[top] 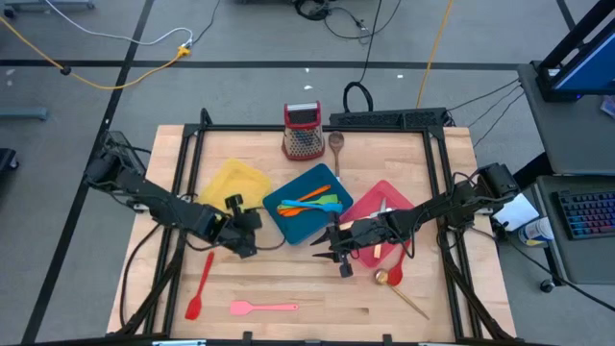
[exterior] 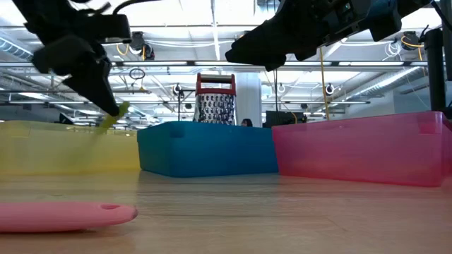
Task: Pick & Place Kitchen Items
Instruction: Put the green serving spoon into the yellow bin
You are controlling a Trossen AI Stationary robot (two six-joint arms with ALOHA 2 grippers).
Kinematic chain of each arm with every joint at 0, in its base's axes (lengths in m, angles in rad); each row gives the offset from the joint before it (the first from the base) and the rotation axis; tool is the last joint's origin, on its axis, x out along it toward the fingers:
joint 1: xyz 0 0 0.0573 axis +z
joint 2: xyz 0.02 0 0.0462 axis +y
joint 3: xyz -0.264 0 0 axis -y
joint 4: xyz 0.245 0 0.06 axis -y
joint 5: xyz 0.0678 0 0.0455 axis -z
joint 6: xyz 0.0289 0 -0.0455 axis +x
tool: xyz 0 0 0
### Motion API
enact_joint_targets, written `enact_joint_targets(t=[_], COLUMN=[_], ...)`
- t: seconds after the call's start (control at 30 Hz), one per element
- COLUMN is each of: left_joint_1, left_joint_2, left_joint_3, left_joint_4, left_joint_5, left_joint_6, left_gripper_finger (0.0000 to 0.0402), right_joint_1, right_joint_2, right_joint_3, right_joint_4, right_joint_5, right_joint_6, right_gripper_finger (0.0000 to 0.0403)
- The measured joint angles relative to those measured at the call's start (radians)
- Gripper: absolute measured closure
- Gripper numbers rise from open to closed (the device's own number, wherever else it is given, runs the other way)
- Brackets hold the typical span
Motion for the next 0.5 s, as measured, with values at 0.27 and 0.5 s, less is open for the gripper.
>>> enact_joint_targets(t=[0.27, 0.5], left_joint_1=[0.152, 0.281], left_joint_2=[-0.004, -0.004], left_joint_3=[0.000, 0.000], left_joint_4=[-0.099, -0.101], left_joint_5=[-0.084, -0.080], left_joint_6=[-0.005, 0.046], left_gripper_finger=[0.0398, 0.0399], right_joint_1=[0.000, 0.000], right_joint_2=[0.000, 0.000], right_joint_3=[0.000, 0.000], right_joint_4=[0.000, 0.000], right_joint_5=[0.000, 0.000], right_joint_6=[0.000, 0.000], right_gripper_finger=[0.0273, 0.0273])
